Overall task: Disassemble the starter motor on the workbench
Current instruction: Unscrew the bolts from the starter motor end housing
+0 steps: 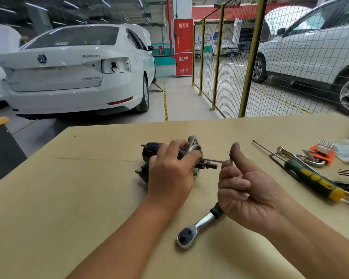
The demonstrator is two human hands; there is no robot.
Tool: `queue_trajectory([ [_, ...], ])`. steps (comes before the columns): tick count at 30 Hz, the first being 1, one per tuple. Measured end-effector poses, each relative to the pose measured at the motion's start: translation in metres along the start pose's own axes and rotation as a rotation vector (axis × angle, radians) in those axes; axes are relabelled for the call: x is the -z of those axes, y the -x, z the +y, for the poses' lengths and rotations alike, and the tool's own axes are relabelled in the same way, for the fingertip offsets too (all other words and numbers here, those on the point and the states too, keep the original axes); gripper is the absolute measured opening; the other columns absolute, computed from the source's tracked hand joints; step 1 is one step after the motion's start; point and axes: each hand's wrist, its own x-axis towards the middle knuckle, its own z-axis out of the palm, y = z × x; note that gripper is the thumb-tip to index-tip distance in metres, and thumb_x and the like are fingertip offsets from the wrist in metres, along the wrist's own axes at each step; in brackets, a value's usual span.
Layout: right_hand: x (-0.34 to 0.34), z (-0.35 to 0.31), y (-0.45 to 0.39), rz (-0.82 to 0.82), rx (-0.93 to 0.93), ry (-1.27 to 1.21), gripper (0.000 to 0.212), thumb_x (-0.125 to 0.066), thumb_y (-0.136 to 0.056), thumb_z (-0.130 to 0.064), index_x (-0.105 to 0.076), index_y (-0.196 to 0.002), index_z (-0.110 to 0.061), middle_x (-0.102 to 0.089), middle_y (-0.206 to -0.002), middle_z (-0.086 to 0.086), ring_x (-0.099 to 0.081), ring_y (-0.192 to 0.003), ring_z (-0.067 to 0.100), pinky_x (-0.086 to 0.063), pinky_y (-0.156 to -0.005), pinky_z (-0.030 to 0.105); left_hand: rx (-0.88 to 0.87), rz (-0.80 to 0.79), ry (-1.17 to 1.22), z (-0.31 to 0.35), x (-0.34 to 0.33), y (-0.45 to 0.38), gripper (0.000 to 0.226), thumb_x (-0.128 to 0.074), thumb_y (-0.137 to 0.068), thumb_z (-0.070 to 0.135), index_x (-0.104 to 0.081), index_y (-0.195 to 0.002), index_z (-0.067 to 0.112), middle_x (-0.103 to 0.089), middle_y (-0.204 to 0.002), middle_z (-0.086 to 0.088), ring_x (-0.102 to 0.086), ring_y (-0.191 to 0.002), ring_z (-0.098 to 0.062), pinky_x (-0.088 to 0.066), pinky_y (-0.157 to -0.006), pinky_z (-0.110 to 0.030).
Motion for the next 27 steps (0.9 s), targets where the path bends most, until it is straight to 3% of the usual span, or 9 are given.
queue_trajectory([
  [9,0.004,-0.01,-0.001,0.031,-0.031,0.033,0.031,-0.071,-0.085,-0.033,-0.056,-0.069,-0.011,-0.047,-0.052,-0.006,-0.036,-0.029,0.004,-0.021,-0.028,0.016,0.003,0.005,0.09,-0.01,-0.004,-0.002,0.015,-0.079,-0.087,0.014,-0.081,-0.101,0.022,-0.067,-0.116,-0.006,-0.06,-0.094,-0.034,-0.053,-0.071,-0.053],
  [15,0.005,-0.015,-0.002,0.0,-0.08,0.091,0.02,-0.067,-0.082,-0.022,-0.055,-0.073,-0.008,-0.05,-0.054,-0.003,-0.04,-0.031,0.003,-0.028,-0.026,0.017,0.029,-0.001,0.098,-0.012,-0.004,-0.003,0.014,-0.08,-0.087,0.015,-0.081,-0.1,0.02,-0.067,-0.115,-0.008,-0.06,-0.097,-0.036,-0.053,-0.072,-0.055],
  [18,0.007,-0.003,-0.004,0.057,0.132,0.455,0.015,-0.069,-0.078,-0.015,-0.055,-0.075,-0.011,-0.052,-0.059,0.004,-0.038,-0.036,0.006,-0.03,-0.03,0.018,0.036,0.001,0.109,-0.013,-0.003,-0.003,0.012,-0.076,-0.088,0.018,-0.08,-0.099,0.018,-0.067,-0.112,-0.009,-0.059,-0.098,-0.037,-0.053,-0.073,-0.055],
  [24,0.015,-0.005,-0.006,0.107,0.42,0.862,0.022,-0.064,-0.098,-0.02,-0.068,-0.083,-0.004,-0.067,-0.068,0.016,-0.051,-0.041,0.016,-0.038,-0.035,0.024,0.046,-0.006,0.115,-0.015,-0.002,-0.004,0.013,-0.076,-0.09,0.016,-0.08,-0.102,0.017,-0.067,-0.111,-0.008,-0.058,-0.099,-0.037,-0.053,-0.075,-0.055],
  [27,0.02,-0.014,-0.007,0.185,0.629,1.312,0.023,-0.063,-0.099,-0.019,-0.072,-0.079,-0.011,-0.069,-0.061,0.007,-0.055,-0.037,0.018,-0.036,-0.033,0.02,0.061,-0.008,0.113,-0.013,-0.001,-0.003,0.015,-0.077,-0.089,0.014,-0.08,-0.104,0.016,-0.067,-0.111,-0.009,-0.059,-0.1,-0.037,-0.053,-0.077,-0.055],
])
